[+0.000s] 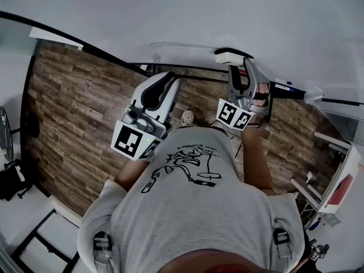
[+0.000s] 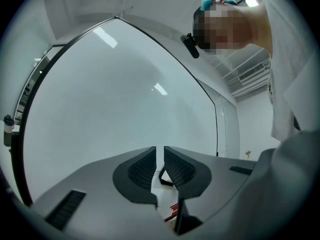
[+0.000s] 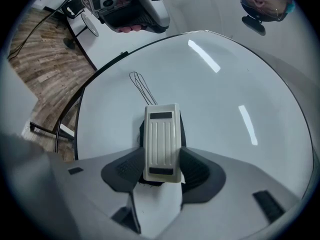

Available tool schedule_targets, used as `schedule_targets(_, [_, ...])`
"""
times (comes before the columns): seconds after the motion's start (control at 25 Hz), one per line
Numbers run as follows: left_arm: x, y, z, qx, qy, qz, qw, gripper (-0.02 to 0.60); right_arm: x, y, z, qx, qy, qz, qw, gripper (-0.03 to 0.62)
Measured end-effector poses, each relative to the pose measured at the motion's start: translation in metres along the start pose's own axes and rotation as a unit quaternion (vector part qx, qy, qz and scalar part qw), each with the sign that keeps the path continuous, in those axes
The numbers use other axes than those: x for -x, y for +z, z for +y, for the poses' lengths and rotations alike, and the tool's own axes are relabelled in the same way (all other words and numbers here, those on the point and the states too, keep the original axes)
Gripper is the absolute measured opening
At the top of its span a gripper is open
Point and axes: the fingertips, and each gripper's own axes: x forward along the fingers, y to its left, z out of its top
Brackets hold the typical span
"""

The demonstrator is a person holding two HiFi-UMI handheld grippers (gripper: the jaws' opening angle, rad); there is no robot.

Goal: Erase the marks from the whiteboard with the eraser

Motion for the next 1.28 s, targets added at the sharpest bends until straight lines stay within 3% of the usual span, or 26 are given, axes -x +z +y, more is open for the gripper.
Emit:
schedule_targets(0.6, [0.005,0.002,0.0,0.001,-0.001,-0.003,1.0,0.061,-0.003,-0.001,0.013,0.018,0.01,0.006,1.0,0.227])
schedule_targets(0.96, [0.01,0.005,-0.001,0.001,-0.002,-0.008,1.0,0.061,0.004,-0.006,0.053,0.031,0.087,0.026,0.995,0.229])
schedule_targets(1.28, [0.016,0.005,0.012,0.003,0.008,-0.009,0.9999,0.061,0.018,0.025,0.041,0.013,0.084,0.003,0.996,0.229])
